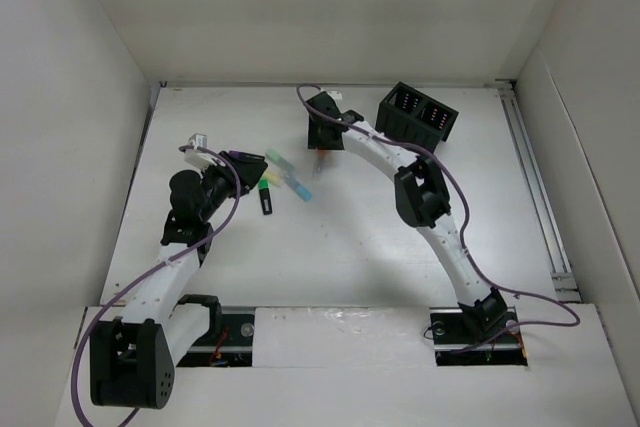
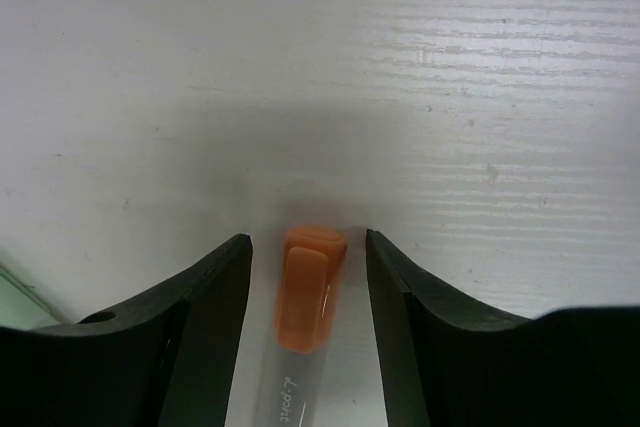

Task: Sort the stationery into containers
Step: Pick up the pen from the center of the board.

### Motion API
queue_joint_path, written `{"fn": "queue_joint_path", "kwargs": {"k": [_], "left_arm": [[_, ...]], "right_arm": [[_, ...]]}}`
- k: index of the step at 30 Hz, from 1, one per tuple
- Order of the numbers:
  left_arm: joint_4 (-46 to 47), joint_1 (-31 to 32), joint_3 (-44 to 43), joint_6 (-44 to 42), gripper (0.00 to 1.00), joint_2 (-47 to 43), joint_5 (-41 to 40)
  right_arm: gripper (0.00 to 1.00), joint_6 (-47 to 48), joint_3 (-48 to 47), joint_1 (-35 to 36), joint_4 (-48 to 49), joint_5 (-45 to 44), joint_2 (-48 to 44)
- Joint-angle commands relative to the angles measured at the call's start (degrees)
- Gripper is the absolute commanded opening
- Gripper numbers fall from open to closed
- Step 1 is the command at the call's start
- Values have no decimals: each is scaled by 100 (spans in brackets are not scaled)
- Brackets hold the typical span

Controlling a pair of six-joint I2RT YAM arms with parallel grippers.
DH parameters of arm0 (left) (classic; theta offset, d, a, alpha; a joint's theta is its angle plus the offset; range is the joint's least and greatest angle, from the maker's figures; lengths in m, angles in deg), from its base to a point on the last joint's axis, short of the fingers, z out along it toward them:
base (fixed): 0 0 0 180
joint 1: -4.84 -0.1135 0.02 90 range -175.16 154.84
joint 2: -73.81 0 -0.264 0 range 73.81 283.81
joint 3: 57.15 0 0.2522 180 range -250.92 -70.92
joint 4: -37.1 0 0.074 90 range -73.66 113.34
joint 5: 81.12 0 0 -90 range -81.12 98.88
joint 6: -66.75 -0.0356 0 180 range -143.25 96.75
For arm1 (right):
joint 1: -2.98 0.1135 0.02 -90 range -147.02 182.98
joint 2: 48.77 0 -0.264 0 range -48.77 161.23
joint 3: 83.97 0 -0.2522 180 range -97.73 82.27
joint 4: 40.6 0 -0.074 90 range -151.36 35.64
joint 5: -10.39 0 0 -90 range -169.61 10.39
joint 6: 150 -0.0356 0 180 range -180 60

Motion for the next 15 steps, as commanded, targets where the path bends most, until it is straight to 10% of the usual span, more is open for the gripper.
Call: {"fn": "queue_joint_path", "kwargs": {"k": [1, 15], "left_arm": [[298, 10, 1, 17, 42, -17, 105], [403, 10, 54, 70, 42, 36, 105]], "right_arm": [[56, 67, -230, 7, -185, 108, 53], [7, -74, 683, -54, 201, -6, -552]]}}
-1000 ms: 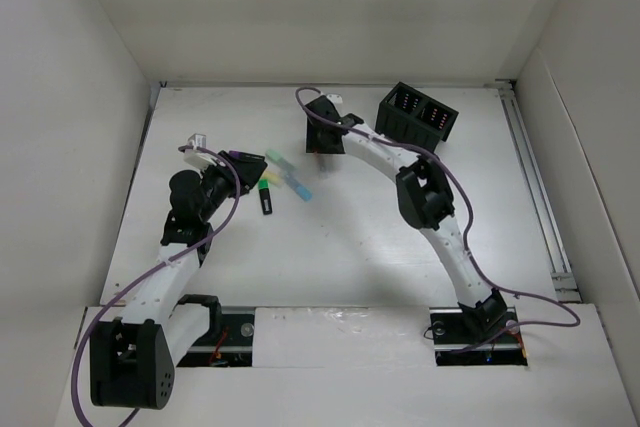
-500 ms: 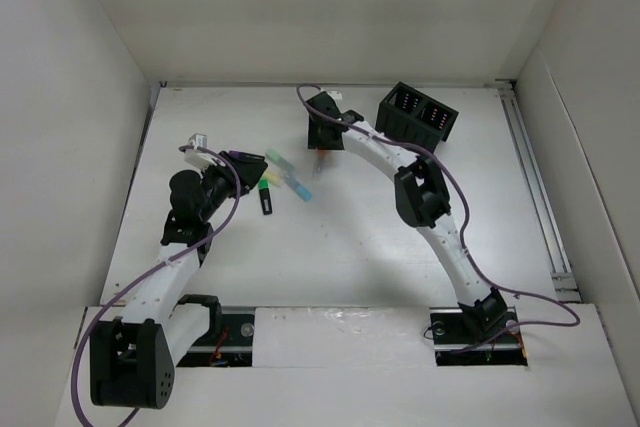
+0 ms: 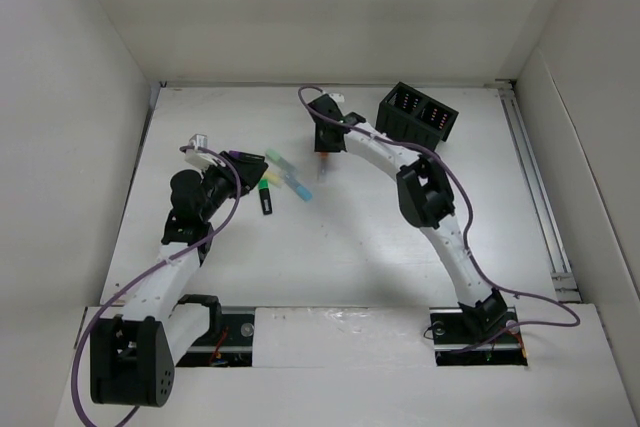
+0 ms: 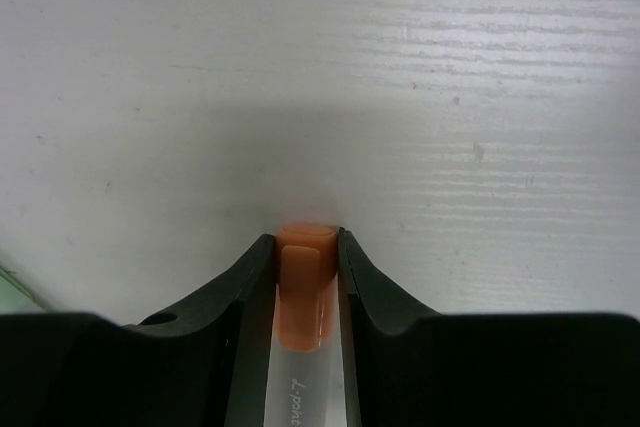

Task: Sort the stationery into containers
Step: Pick up the pen from the center of the board, then place the pen in the storage box.

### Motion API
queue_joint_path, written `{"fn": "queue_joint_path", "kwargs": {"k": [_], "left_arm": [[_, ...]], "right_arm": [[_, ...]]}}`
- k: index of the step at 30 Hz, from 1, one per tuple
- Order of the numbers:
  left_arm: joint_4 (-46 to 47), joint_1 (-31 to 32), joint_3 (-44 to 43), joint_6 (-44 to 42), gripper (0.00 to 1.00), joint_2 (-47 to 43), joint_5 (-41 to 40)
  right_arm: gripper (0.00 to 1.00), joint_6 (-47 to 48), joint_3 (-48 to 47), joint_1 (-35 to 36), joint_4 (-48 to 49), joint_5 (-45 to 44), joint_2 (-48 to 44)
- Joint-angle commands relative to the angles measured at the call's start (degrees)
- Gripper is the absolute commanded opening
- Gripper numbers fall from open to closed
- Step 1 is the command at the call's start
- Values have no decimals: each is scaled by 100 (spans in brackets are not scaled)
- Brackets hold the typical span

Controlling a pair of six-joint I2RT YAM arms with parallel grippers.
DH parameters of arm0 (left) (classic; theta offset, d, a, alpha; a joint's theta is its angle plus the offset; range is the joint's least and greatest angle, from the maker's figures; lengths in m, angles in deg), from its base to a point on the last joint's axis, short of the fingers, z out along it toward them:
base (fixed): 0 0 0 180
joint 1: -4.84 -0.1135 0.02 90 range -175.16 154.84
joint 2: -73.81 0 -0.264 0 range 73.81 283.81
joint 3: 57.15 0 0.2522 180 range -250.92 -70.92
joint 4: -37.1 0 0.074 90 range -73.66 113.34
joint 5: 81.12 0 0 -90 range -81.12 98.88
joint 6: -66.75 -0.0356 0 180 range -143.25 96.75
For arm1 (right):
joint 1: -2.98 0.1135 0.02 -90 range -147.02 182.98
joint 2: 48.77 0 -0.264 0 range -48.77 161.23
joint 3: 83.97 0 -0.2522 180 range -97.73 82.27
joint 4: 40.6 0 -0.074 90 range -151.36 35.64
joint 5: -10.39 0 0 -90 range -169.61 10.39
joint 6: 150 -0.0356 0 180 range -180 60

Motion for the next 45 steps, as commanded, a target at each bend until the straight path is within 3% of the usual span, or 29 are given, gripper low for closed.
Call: {"fn": "queue_joint_path", "kwargs": {"k": [1, 10, 15, 24, 32, 38, 45], "left_arm": [[397, 10, 43, 80, 42, -21, 94], [589, 10, 96, 81, 42, 217, 217], [590, 176, 96, 81, 43, 269, 121], [335, 1706, -598, -481, 43, 796, -837], [-33, 1706, -388, -885, 61, 51, -1768], [-429, 1706, -265, -1018, 64, -749, -2340], [-543, 1706, -326, -1018, 64, -689, -2184]], "right_arm": [[7, -146, 310, -48, 72, 33, -455], [5, -480, 846, -759, 1144, -238, -2555], [5, -683, 846, -1576, 1521, -1344, -2960], [6, 55, 609, -2139, 2199, -3094, -2548], [6, 749, 970, -1947, 2823, -3587, -2267], [6, 1145, 741, -1780, 2884, -3833, -1844], [6, 1453, 943, -1551, 3166, -4343, -1616]]}}
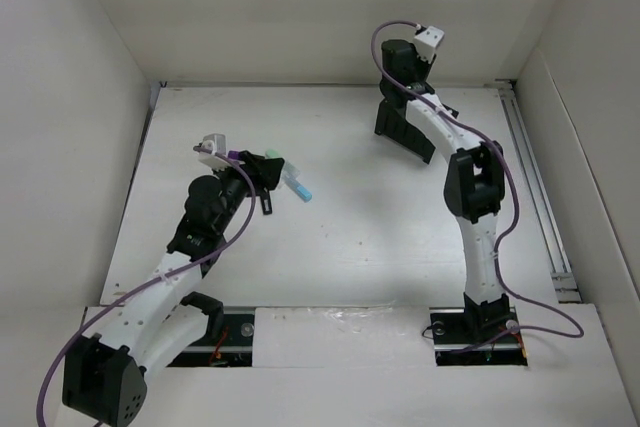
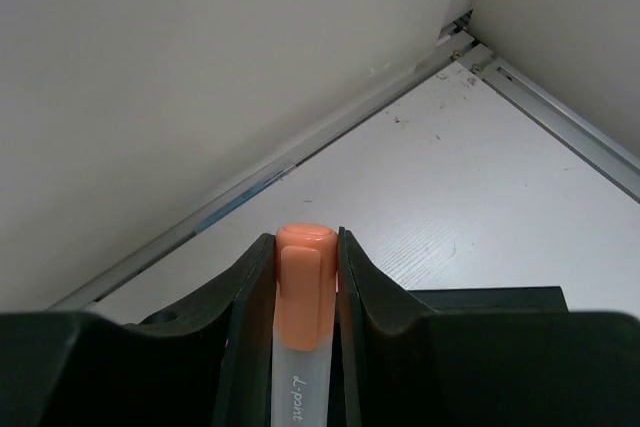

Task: Sort the stationery into containers
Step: Place the pen in the storage box, then pick up the pen from the center of the board.

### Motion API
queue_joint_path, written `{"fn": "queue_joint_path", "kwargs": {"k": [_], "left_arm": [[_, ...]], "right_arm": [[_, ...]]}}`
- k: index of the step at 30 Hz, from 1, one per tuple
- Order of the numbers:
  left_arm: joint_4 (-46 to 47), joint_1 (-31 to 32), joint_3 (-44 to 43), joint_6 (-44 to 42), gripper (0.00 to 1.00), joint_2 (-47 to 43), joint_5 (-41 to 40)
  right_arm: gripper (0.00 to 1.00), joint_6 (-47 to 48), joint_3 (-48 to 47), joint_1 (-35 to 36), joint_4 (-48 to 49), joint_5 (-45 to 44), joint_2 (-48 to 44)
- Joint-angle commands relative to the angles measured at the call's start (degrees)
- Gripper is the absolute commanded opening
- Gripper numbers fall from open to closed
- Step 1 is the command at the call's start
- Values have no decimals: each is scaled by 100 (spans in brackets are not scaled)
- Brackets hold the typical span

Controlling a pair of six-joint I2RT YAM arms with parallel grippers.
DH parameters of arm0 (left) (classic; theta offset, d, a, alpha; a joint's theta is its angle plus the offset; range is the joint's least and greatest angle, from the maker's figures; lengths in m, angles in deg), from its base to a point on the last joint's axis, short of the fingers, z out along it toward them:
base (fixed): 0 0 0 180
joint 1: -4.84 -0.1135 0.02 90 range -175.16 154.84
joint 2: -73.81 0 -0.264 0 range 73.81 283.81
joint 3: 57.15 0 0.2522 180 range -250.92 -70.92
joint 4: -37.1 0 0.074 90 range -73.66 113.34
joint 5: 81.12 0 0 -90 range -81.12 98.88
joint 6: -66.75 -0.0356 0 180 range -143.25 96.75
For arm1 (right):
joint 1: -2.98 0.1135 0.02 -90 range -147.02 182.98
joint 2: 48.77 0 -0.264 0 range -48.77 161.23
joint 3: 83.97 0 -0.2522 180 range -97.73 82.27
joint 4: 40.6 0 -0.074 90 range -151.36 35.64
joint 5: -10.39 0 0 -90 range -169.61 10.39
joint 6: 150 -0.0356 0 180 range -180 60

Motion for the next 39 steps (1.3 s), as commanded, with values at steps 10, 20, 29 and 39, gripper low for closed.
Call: {"fn": "queue_joint_path", "kwargs": {"k": [10, 20, 29, 39], "left_arm": [[-26, -1, -5, -54, 65, 49, 117], [-174, -1, -5, 52, 60, -66, -49], [-447, -1, 180, 210, 50, -830, -920], [-439, -1, 364, 315, 51, -1226, -973]], "right_arm": [[63, 141, 502, 310, 671, -394, -453], [23, -87, 1925, 1118, 540, 1728, -1990], [2, -650, 2096, 1980, 85, 5310, -1430], [66, -352, -840, 2164, -1648, 5485, 811]]}}
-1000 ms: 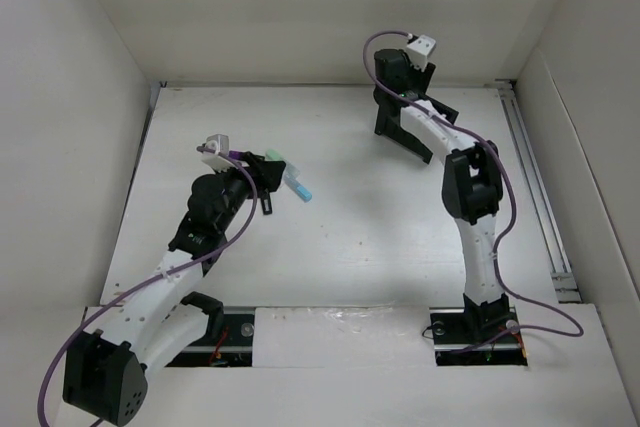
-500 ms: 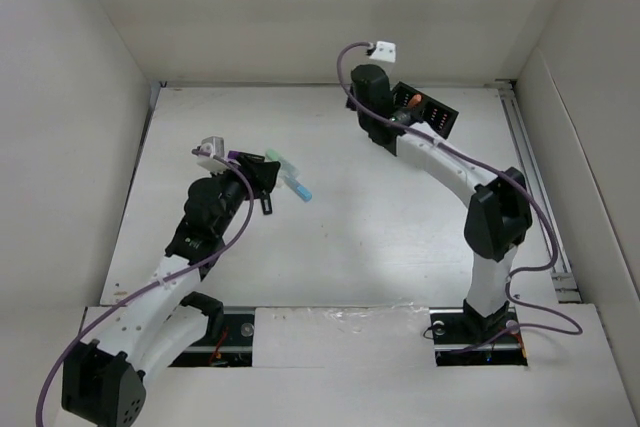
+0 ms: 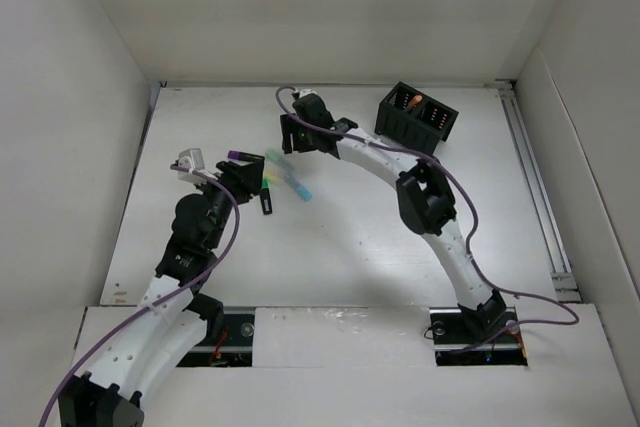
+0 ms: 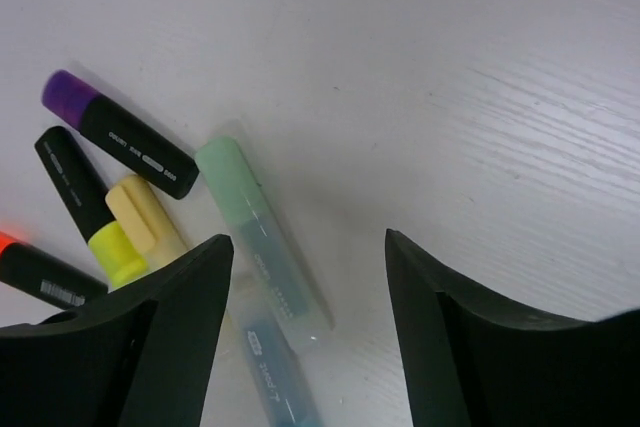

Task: Sort the stationery into containers
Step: Pick up the pen from the center of the board.

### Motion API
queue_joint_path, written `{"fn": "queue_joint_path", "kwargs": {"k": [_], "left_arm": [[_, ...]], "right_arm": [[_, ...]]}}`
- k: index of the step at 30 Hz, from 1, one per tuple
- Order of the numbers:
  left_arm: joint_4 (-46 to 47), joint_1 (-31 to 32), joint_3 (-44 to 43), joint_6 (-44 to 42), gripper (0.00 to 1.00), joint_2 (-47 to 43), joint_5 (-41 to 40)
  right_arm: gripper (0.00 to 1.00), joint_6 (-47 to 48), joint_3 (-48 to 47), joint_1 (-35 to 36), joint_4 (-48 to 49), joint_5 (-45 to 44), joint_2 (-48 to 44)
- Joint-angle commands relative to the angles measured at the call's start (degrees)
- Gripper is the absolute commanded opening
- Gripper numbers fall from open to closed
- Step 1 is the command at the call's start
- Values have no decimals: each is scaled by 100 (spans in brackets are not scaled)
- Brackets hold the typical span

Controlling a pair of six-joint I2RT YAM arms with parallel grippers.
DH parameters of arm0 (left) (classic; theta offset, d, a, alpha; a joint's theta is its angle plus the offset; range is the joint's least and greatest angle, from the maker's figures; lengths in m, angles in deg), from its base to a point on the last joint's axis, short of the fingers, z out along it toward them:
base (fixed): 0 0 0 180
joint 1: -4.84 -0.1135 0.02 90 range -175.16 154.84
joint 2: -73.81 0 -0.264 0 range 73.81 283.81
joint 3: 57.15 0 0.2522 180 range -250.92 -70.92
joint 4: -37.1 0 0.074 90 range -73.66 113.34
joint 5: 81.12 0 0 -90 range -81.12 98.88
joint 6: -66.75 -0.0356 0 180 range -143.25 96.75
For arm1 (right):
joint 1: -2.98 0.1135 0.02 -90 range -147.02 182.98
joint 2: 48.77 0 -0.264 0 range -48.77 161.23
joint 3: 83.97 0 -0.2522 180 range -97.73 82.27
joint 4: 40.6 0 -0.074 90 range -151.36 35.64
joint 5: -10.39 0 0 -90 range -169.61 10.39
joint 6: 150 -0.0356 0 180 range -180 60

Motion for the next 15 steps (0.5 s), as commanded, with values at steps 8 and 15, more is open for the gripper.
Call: {"fn": "queue_joint_path", "kwargs": {"k": [8, 15], "left_arm": [[174, -1, -36, 64, 52, 268, 174], [139, -1, -89, 117, 54, 330, 244]], "right_arm": [[84, 358, -1769, 286, -1051, 307, 985], [86, 358, -2359, 515, -1385, -194, 1504]]}}
